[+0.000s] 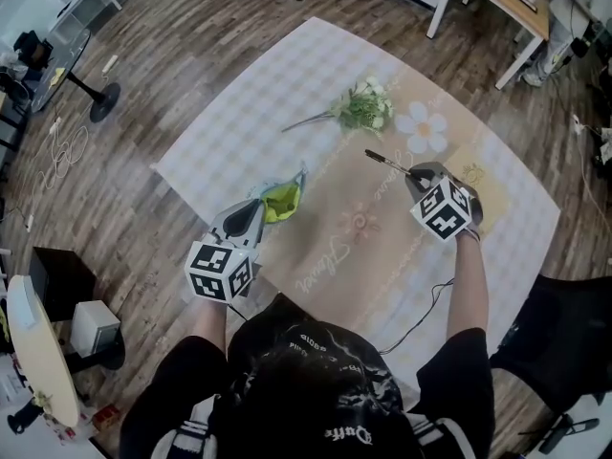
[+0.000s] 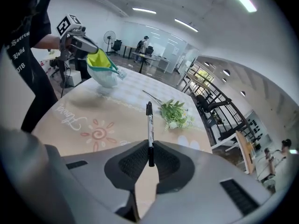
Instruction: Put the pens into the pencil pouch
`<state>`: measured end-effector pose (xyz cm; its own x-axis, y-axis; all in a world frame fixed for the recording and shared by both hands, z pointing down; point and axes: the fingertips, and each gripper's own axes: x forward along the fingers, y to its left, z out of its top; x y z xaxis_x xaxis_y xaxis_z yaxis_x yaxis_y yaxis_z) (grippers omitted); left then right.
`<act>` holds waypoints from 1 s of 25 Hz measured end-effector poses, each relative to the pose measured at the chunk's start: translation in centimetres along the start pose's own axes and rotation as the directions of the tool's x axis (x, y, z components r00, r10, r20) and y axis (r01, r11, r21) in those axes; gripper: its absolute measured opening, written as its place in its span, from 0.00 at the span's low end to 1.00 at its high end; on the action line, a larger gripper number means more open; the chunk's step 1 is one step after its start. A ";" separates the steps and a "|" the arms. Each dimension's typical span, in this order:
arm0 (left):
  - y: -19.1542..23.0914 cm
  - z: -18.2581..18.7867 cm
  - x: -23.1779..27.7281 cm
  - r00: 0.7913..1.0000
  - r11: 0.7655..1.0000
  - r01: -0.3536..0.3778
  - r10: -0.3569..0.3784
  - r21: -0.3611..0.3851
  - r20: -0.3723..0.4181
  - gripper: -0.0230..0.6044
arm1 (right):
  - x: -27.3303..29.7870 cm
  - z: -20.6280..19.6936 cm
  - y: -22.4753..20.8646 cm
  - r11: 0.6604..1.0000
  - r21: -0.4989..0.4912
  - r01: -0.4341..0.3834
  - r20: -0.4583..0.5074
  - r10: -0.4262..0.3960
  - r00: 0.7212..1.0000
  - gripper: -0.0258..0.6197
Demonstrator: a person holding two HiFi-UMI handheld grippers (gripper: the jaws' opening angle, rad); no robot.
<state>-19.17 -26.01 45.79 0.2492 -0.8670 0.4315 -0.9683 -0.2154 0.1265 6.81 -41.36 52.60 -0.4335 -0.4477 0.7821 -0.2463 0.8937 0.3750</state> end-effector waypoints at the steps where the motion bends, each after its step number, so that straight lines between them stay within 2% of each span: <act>1: -0.2 -0.1 -0.1 1.000 1.000 0.005 -0.005 -0.003 0.001 0.08 | -0.8 0.4 0.2 1.000 -0.012 0.008 0.005 -0.008 1.000 0.11; 6: -1.7 0.6 0.2 1.000 1.000 0.021 -0.021 -0.016 0.006 0.08 | -3.9 1.6 0.1 0.999 -0.039 0.038 0.032 -0.036 0.999 0.11; 10: -2.4 0.3 -0.5 1.000 0.999 0.031 -0.031 -0.008 0.004 0.08 | -5.9 2.3 1.8 0.998 -0.032 0.062 0.052 -0.060 0.997 0.11; 16: -3.9 -0.5 -0.6 0.999 0.999 0.052 -0.052 0.016 0.007 0.08 | -8.5 3.7 4.8 0.991 -0.086 0.103 0.063 -0.098 0.993 0.11; 19: -5.2 -0.7 0.1 0.997 0.997 0.072 -0.072 0.013 0.004 0.08 | -9.2 4.2 6.1 0.989 -0.107 0.101 0.071 -0.094 0.993 0.11; 25: -7.7 1.4 3.1 0.995 0.995 0.098 -0.098 0.018 0.001 0.08 | -10.8 4.0 5.3 0.988 -0.130 0.085 0.079 -0.075 0.994 0.11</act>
<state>-11.02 -27.65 44.92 0.3432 -0.8419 0.4163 -0.9393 -0.3078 0.1519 6.67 -31.95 44.16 -0.4805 -0.5148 0.7100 -0.1681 0.8486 0.5016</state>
